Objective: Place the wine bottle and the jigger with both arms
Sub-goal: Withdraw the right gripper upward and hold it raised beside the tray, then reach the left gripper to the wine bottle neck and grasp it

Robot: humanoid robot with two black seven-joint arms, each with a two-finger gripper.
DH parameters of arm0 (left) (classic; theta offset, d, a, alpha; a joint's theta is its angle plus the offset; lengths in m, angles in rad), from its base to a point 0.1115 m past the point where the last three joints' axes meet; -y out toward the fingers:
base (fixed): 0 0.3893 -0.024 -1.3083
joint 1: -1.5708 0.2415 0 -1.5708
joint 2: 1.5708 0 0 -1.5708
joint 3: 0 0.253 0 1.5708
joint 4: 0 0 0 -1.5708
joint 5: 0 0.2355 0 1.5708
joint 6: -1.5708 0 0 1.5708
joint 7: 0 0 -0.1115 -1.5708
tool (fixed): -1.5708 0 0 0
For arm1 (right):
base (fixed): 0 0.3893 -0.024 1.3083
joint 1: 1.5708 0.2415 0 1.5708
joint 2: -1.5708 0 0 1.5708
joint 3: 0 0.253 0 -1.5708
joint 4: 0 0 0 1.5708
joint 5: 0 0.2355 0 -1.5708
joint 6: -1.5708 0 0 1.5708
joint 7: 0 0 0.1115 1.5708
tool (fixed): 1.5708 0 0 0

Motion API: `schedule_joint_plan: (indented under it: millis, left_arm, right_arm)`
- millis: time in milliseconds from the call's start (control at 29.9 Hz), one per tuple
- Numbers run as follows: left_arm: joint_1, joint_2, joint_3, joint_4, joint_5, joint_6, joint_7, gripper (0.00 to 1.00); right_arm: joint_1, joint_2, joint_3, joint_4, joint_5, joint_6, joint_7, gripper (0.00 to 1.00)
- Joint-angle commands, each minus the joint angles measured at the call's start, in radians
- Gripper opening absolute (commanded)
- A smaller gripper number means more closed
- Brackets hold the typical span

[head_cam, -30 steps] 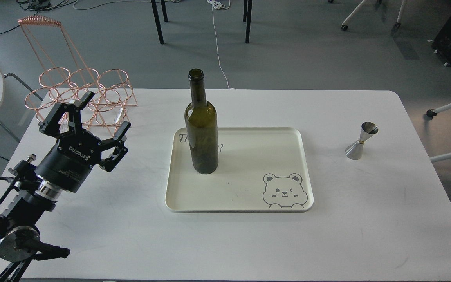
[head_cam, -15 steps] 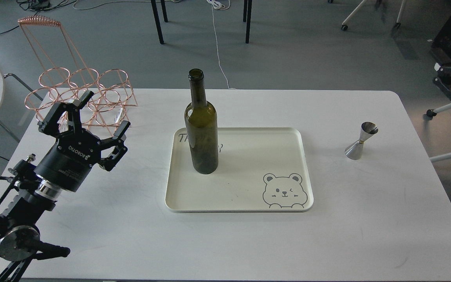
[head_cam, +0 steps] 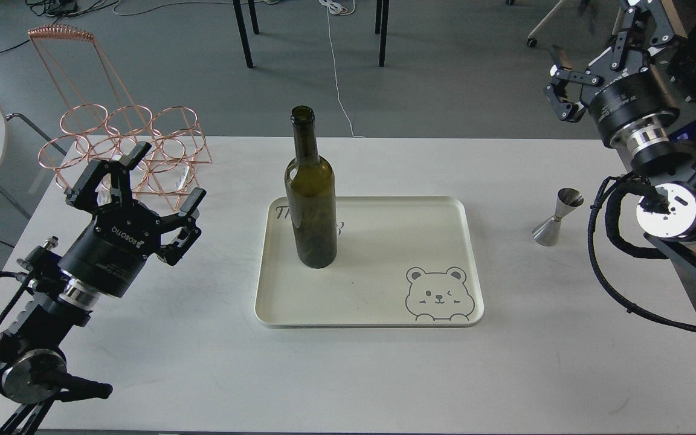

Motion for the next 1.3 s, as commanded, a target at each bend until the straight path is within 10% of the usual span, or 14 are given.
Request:
schedule_joint_plan:
  millis: [0, 134, 468, 1271]
  left_arm:
    - [-0.001, -0.002, 0.0, -0.002, 0.013, 0.0, -0.001, 0.99]
    - [-0.004, 0.01, -0.004, -0.012, 0.103, 0.0, -0.01, 0.99]
    - [-0.087, 0.168, -0.014, -0.116, 0.605, 0.0, -0.203, 0.99]
    - [-0.559, 0.225, 0.281, -0.133, 1.642, 0.196, -0.203, 0.99]
  right_arm:
    - [0.021, 0.084, -0.086, -0.052, -0.007, 0.008, 0.0, 0.98]
    - [0.003, 0.112, -0.134, -0.089, -0.015, 0.042, 0.0, 0.99]
    - [-0.111, 0.136, -0.142, -0.15, -0.12, 0.117, 0.0, 0.99]
    - [-0.154, 0.135, -0.132, -0.147, -0.165, 0.116, 0.0, 0.99]
